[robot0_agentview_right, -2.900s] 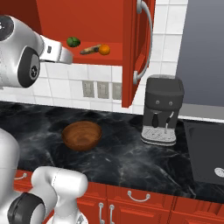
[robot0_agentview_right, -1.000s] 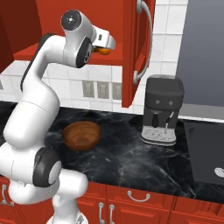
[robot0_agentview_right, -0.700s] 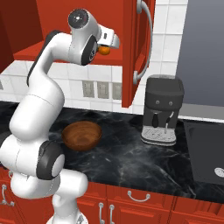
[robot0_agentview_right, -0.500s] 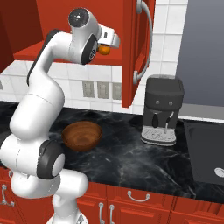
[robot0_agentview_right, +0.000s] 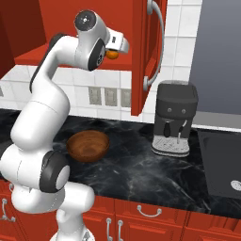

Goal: Open the cabinet. Pick the banana and tangerine from the cabinet and place them into the bowl. Then close the cabinet.

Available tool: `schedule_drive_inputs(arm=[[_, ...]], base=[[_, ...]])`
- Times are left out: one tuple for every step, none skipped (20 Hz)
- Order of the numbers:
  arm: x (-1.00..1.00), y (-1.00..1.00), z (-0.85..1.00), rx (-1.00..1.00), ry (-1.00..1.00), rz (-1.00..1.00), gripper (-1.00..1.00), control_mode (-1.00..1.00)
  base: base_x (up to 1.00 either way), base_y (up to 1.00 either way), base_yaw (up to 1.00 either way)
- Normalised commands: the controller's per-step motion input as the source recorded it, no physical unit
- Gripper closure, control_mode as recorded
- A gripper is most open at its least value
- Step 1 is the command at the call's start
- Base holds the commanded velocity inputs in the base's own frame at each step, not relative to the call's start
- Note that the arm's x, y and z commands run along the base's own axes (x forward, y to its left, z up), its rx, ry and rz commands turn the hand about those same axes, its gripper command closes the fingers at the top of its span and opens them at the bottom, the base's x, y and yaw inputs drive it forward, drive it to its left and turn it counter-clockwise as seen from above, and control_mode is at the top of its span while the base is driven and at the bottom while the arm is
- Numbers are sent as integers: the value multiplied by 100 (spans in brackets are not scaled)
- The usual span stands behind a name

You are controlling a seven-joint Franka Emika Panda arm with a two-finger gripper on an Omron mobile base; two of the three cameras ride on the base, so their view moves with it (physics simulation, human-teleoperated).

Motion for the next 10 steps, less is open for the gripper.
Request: schedule_drive_inputs(arm=[[3, 0, -3, 0, 0, 0, -100, -100], [4, 0, -3, 0, 0, 0, -100, -100], [6, 0, -6, 0, 0, 0, -100, -100], [12, 0, -6, 0, 0, 0, -100, -100], [15, 0, -4, 0, 0, 0, -100, -100], [17, 0, -4, 0, 0, 0, -100, -100], [22, 0, -5, 0, 0, 0, -100, -100], [25, 0, -9, 0, 0, 0, -100, -100], [26, 0, -17, 0, 0, 0, -100, -100], [27, 0, -19, 0, 0, 0, -100, -100]], base=[[0, 0, 0], [0, 0, 0], [0, 0, 0], [0, 0, 0], [0, 0, 0], [0, 0, 0], [0, 0, 0], [0, 0, 0], [0, 0, 0], [0, 0, 0]])
